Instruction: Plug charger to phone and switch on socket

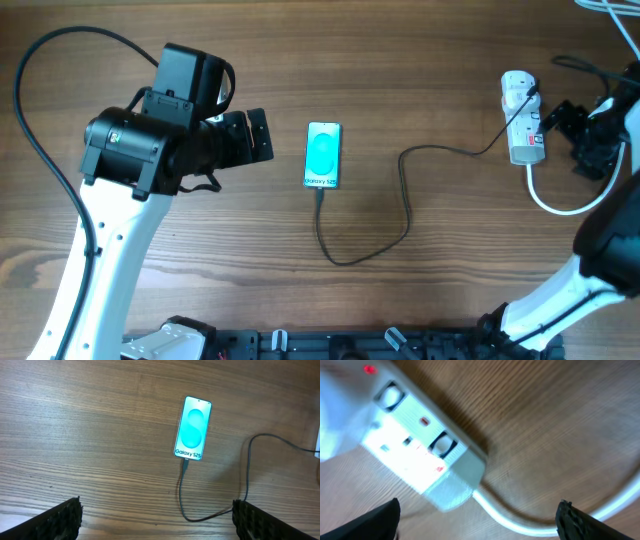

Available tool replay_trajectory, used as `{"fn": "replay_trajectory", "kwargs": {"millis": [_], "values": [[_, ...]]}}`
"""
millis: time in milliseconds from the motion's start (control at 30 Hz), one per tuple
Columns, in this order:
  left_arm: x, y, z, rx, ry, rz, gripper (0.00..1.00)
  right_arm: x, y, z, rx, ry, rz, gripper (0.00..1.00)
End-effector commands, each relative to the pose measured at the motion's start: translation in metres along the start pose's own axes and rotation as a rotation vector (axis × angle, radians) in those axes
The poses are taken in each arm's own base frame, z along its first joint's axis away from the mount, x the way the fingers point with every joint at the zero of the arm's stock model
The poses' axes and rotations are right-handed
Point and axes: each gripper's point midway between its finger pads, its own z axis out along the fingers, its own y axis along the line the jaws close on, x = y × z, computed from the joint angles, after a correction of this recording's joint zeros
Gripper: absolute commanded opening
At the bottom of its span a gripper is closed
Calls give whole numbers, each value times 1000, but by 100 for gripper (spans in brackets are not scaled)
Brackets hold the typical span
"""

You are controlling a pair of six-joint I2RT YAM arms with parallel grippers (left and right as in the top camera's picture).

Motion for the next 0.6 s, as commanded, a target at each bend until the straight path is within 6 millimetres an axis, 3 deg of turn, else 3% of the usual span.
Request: {"fn": "replay_trajectory", "kwargs": {"millis": [0, 133, 300, 467, 567], "values": [[0, 2, 2, -17, 0, -3, 100, 2, 3, -60, -17, -127, -8, 100], [0, 2, 2, -17, 0, -3, 100, 32, 13, -106, -60, -233, -59, 100], [0, 2, 2, -17, 0, -3, 100, 97, 42, -129, -191, -445, -228, 100], [0, 2, 2, -17, 0, -3, 100, 155, 40, -149, -301, -593, -332, 100], [0, 2, 2, -17, 0, -3, 100, 188, 44, -184, -472, -691, -354, 100]]}}
